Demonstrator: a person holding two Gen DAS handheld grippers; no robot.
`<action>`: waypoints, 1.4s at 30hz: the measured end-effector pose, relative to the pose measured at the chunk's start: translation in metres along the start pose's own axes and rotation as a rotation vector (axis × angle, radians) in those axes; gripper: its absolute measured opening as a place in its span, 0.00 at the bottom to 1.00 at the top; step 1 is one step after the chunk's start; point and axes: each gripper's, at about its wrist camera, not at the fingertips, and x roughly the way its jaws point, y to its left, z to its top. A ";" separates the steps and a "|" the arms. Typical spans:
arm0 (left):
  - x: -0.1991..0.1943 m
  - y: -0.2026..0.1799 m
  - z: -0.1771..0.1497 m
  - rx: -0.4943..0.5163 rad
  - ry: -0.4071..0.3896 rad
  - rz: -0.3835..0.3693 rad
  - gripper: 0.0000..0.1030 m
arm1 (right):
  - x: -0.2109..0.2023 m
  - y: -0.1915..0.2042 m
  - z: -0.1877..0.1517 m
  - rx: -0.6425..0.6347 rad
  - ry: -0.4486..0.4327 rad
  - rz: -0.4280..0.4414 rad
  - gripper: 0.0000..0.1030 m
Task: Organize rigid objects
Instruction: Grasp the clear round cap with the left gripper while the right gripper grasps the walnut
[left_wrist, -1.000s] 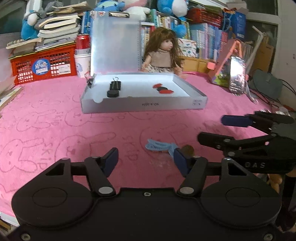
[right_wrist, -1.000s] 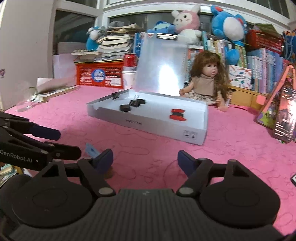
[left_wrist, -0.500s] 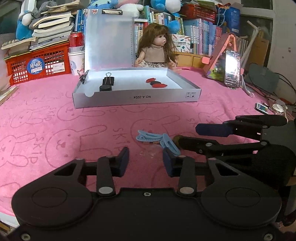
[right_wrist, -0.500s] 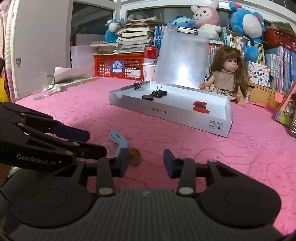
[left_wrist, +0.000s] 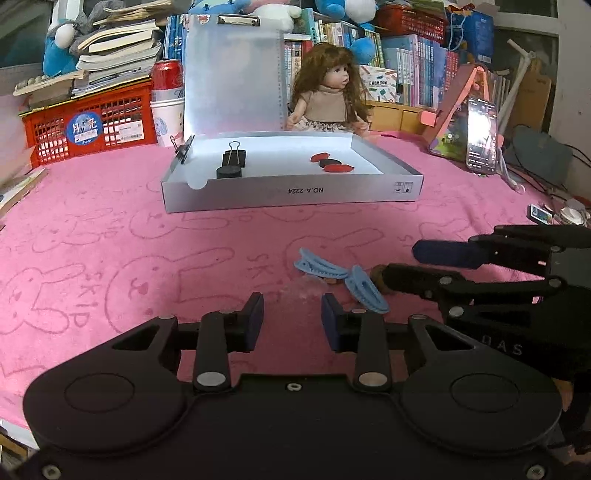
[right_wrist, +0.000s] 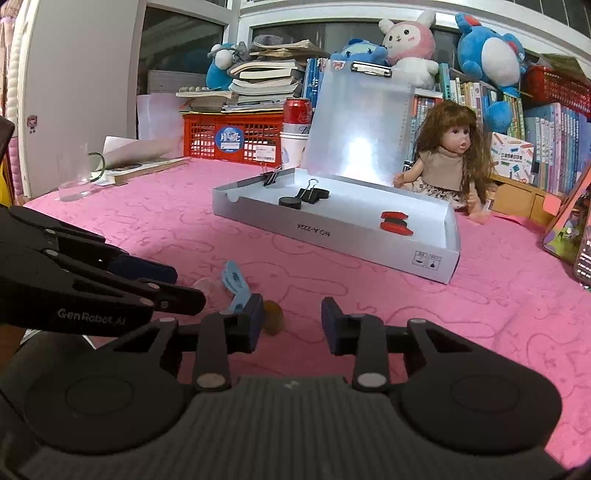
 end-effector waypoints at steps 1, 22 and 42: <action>0.000 -0.001 0.000 0.006 -0.005 0.001 0.32 | 0.001 0.000 0.000 0.003 0.004 0.009 0.39; 0.013 -0.009 0.003 0.042 -0.029 0.009 0.33 | 0.004 -0.002 -0.003 0.061 0.006 0.069 0.21; 0.017 0.002 0.005 -0.014 -0.052 0.099 0.30 | 0.005 -0.024 -0.008 0.146 -0.024 -0.109 0.32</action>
